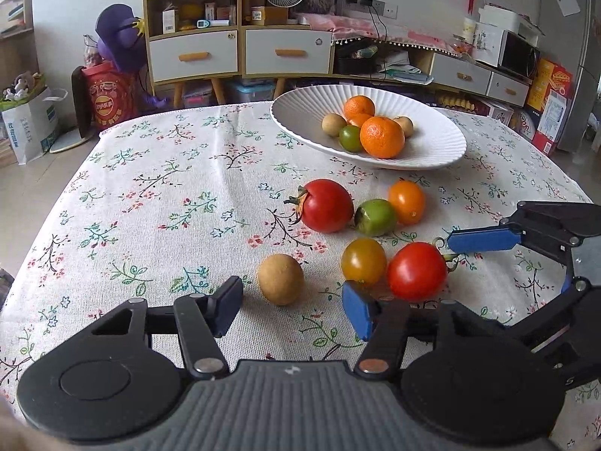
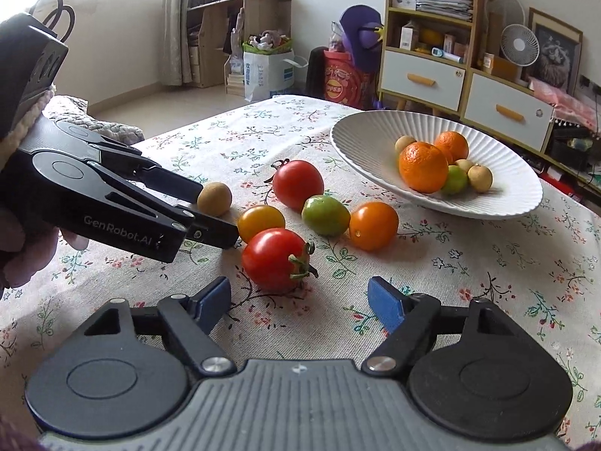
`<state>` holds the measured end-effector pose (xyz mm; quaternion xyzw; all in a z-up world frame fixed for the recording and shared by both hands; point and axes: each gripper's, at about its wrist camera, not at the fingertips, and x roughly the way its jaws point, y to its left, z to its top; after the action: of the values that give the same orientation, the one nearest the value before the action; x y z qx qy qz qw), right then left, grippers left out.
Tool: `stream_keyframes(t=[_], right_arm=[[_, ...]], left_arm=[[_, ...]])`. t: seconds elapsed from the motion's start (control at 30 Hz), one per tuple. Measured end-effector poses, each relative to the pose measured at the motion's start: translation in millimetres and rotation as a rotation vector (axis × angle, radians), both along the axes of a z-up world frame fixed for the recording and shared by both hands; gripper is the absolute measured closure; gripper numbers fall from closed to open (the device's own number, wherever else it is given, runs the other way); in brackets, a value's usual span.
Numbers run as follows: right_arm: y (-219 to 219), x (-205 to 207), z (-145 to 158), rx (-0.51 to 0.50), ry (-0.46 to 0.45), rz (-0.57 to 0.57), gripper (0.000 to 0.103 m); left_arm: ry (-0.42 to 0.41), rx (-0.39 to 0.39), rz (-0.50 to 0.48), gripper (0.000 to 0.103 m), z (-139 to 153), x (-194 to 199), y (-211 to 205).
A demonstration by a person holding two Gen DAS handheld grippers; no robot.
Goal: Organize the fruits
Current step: 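Grasp a tan potato with the left tool while the right tool grasps a red tomato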
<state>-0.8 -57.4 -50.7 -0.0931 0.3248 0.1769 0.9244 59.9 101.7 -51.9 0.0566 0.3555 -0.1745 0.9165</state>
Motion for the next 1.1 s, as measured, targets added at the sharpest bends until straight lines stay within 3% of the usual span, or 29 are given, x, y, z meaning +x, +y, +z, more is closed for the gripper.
stream_keyframes(t=[0.27, 0.47, 0.6, 0.77, 1.1], right_arm=[[7.2, 6.1, 4.4, 0.004, 0.009, 0.016, 0.046], [12.7, 9.0, 6.6, 0.005, 0.006, 0.022, 0.051], [14.0, 10.3, 8.4, 0.007, 0.005, 0.026, 0.053], [15.3, 12.3, 10.6, 0.01, 0.002, 0.025, 0.065], [7.8, 13.3, 18.1, 0.037, 0.012, 0.011, 0.067]], left_arm=[[0.005, -0.005, 0.002, 0.063, 1.7, 4.3, -1.4], [0.011, -0.008, 0.003, 0.075, 2.9, 5.7, -0.9], [0.013, -0.008, 0.01, 0.078, 2.9, 7.0, -1.1], [0.012, -0.002, 0.014, 0.081, 3.9, 7.6, -1.7], [-0.001, -0.01, 0.017, 0.081, 11.2, 9.7, -7.1]])
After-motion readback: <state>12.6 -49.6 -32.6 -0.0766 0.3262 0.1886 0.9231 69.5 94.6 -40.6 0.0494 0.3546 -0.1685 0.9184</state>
